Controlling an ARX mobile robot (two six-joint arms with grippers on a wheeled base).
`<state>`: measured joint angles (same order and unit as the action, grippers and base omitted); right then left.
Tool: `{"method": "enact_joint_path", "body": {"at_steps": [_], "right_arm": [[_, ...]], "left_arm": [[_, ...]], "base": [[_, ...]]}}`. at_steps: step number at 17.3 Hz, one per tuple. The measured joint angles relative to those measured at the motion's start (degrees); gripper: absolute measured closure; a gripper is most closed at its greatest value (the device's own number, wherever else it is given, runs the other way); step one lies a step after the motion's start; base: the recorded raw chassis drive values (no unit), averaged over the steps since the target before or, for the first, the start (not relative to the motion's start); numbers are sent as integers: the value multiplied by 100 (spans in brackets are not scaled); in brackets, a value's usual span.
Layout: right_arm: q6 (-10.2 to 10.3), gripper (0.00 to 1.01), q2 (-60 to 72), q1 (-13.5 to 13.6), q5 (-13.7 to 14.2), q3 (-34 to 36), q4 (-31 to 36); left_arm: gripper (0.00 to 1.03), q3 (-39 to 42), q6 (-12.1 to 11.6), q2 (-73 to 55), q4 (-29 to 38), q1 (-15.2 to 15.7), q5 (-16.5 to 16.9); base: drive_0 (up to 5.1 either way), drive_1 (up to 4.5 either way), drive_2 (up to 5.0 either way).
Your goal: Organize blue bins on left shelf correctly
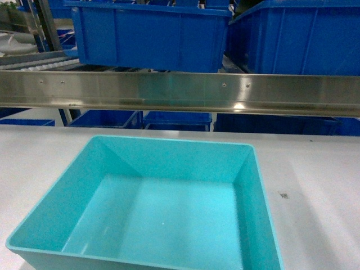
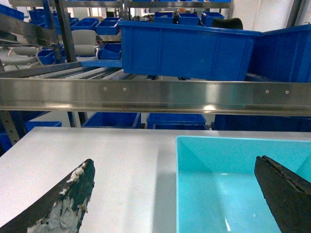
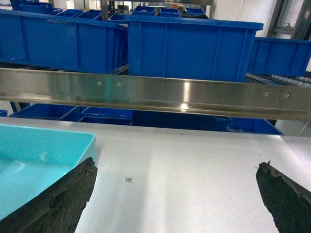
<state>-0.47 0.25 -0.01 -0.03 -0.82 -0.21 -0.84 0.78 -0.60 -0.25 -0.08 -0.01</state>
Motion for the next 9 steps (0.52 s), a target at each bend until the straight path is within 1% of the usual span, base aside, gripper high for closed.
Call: {"method": "enact_joint_path", "body": {"at_steps": [9], "right_arm": [[0,3,2,0,0,0,0]], "left_arm": [[5,0,0,0,0,0,0]], "base": [[0,0,0]]}}
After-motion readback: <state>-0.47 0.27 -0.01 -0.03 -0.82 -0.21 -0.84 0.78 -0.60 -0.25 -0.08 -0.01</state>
